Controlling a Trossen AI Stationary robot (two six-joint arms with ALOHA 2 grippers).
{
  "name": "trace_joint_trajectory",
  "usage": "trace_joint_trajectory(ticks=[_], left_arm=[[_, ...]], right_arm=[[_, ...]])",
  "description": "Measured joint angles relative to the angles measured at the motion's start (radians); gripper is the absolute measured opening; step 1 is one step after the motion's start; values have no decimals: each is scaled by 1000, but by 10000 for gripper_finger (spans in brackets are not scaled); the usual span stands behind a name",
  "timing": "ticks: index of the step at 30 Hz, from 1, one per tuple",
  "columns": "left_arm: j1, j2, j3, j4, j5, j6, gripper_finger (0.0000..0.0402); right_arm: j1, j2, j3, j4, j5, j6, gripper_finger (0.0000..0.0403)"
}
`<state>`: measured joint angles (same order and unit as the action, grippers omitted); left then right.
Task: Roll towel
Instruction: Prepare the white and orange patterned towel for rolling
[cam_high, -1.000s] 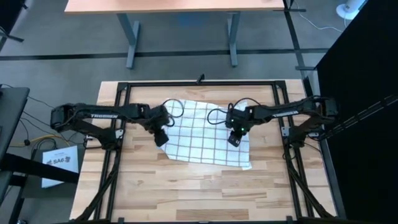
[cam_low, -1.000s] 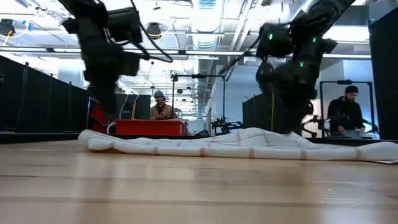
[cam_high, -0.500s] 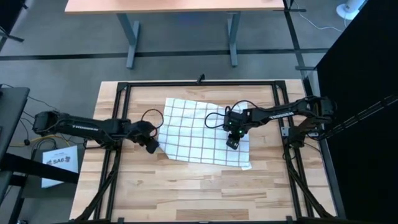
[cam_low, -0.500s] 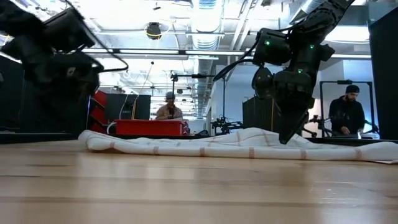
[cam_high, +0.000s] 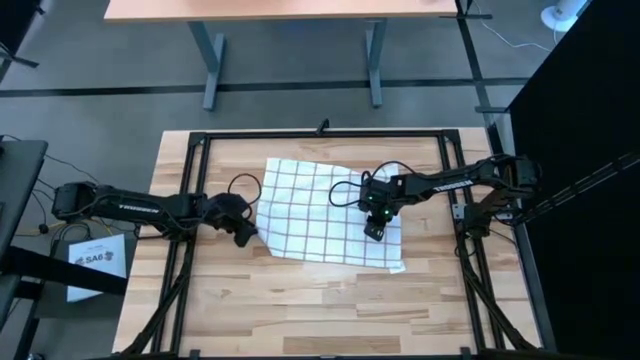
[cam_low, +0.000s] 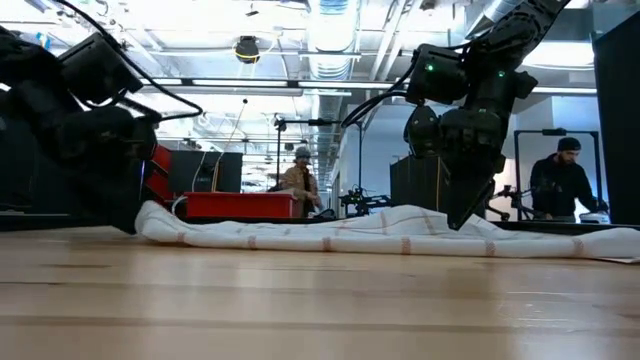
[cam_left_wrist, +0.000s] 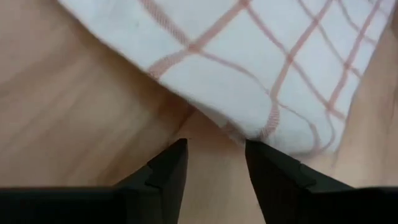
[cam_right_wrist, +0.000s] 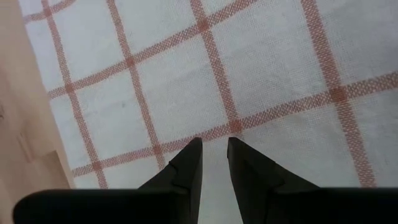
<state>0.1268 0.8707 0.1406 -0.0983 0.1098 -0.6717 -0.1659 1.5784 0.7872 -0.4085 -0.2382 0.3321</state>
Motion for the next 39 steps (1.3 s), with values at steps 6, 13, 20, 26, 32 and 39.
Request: trace_joint_trajectory(ticks=[6, 13, 20, 26, 32, 39], left_arm=[[-1, -1, 0, 104, 76, 26, 147], [-1, -1, 0, 174, 132, 19, 146], [-25, -3, 0, 101, 283, -84, 145], [-95, -28, 2, -99, 223, -184, 145], [-135, -80, 135, -143, 111, -153, 143], [-106, -10, 368, -193, -41, 103, 129]], right_arm=[[20, 0, 0, -4, -1, 6, 66], [29, 0, 0, -3, -2, 8, 66], [26, 0, 0, -6, -2, 8, 66], [27, 0, 0, -10, -2, 10, 66], [26, 0, 1, -30, 10, -17, 66], [-15, 0, 17, -34, 54, -60, 66]])
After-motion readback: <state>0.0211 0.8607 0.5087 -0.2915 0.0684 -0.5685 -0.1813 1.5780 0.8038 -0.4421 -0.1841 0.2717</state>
